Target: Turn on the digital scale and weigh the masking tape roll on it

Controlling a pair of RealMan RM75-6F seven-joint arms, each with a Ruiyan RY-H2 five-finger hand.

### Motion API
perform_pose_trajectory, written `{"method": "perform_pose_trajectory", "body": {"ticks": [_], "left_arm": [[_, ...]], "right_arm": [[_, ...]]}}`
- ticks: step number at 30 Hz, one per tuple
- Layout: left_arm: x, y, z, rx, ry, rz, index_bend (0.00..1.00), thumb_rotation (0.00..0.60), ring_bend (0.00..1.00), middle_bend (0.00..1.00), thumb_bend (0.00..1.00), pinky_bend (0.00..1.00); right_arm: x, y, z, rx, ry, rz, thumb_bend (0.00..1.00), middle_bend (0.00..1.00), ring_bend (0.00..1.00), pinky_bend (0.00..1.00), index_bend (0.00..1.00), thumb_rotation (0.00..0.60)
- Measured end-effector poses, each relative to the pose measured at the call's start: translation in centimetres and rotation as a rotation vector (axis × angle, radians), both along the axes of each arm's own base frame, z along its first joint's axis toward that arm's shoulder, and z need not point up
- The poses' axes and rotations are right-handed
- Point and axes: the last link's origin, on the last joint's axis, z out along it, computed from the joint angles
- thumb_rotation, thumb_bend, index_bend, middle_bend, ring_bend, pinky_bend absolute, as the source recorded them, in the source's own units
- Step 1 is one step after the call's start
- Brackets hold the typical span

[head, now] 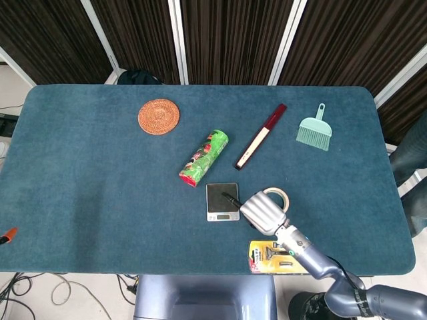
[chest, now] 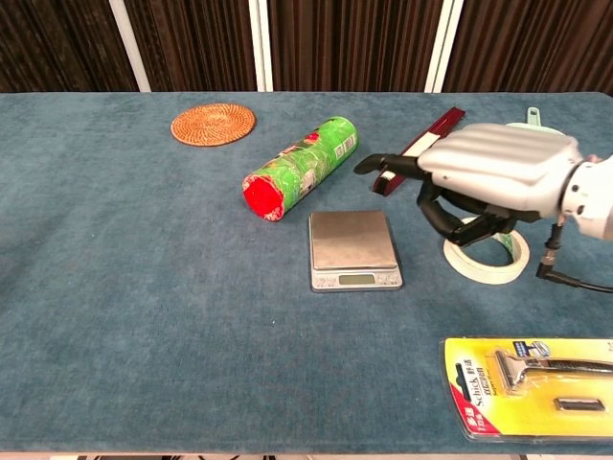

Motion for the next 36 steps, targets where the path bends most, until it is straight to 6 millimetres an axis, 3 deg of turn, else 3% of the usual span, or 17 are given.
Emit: {"method": "perform_pose_trajectory", "body": {"ticks": [9, 36], "left_arm": [[-0.1, 0.1, -0.1, -0.003, 0.003, 0.005, 0.05, 0.600, 0.00, 0.00, 0.04, 0.00], [-0.1, 0.1, -0.1, -0.001, 0.002, 0.007, 0.05, 0.600, 0.00, 0.00, 0.04, 0.00]], "right_arm": [[0.6, 0.3, -2.1, 0.056, 0.077, 0.042, 0.84, 0.76, 0.80, 0.73, 0.05, 0.600], [0.4, 1.7, -5.6, 0.112, 0.174, 0.029, 0.84, 0.76, 0.80, 0.73, 0.05, 0.600]]}}
